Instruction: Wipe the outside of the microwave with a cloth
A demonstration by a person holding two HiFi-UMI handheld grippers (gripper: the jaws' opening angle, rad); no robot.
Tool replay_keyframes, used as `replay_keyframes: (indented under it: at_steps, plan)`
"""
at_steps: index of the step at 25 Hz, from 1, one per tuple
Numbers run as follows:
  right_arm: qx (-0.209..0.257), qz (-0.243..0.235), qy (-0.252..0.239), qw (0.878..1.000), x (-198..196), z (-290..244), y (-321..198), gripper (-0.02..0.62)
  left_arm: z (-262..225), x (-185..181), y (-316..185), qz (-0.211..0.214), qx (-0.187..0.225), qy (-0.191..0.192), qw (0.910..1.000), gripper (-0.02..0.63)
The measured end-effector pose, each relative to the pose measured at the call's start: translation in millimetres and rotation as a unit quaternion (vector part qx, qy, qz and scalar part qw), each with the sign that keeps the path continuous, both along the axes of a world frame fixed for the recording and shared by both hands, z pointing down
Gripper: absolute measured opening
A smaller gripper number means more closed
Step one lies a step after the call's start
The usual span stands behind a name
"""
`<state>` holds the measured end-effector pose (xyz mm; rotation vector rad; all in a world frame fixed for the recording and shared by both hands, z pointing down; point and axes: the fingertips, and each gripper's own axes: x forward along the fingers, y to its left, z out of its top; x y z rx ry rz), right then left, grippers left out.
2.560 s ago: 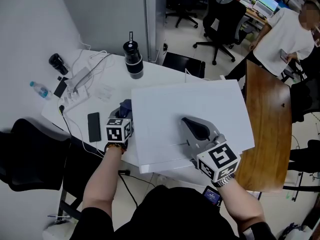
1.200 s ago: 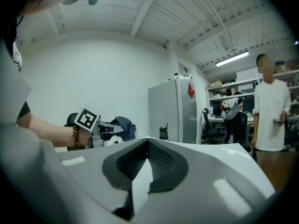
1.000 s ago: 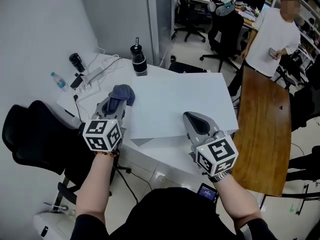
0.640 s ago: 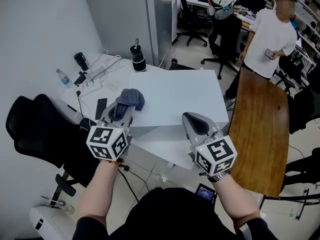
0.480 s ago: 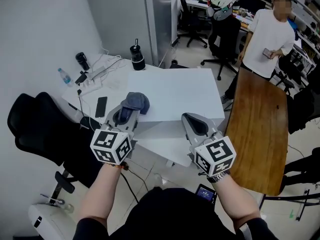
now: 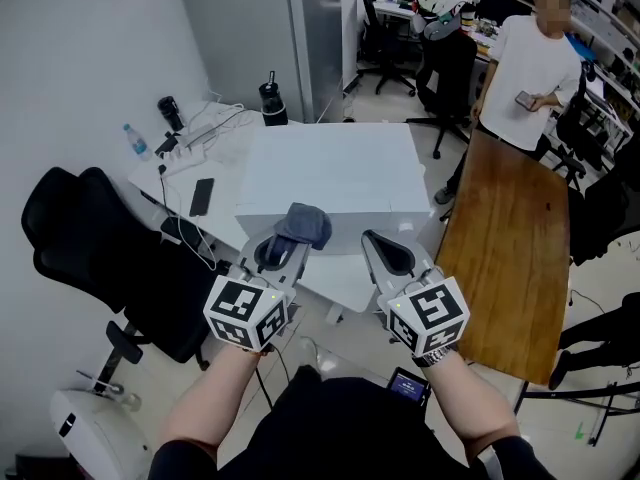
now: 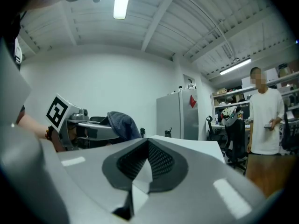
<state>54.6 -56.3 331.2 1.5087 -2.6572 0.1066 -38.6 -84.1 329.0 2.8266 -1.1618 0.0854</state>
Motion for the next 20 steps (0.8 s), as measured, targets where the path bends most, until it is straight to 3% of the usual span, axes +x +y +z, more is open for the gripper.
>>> replay_keyframes:
  at_steps: [10, 20]
  plan:
    - [-0.004, -0.001, 0.003, 1.0, 11.8, 11.6, 37.9, 0.0, 12.9, 25.4, 56.3, 0.018, -0.009, -0.001, 0.9998, 0.075]
    - [-0.004, 0.004, 0.006, 1.0, 28.7, 17.5, 50.5, 0.0, 17.0, 41.5, 76.4, 0.023, -0.007, -0.005, 0.9997, 0.075]
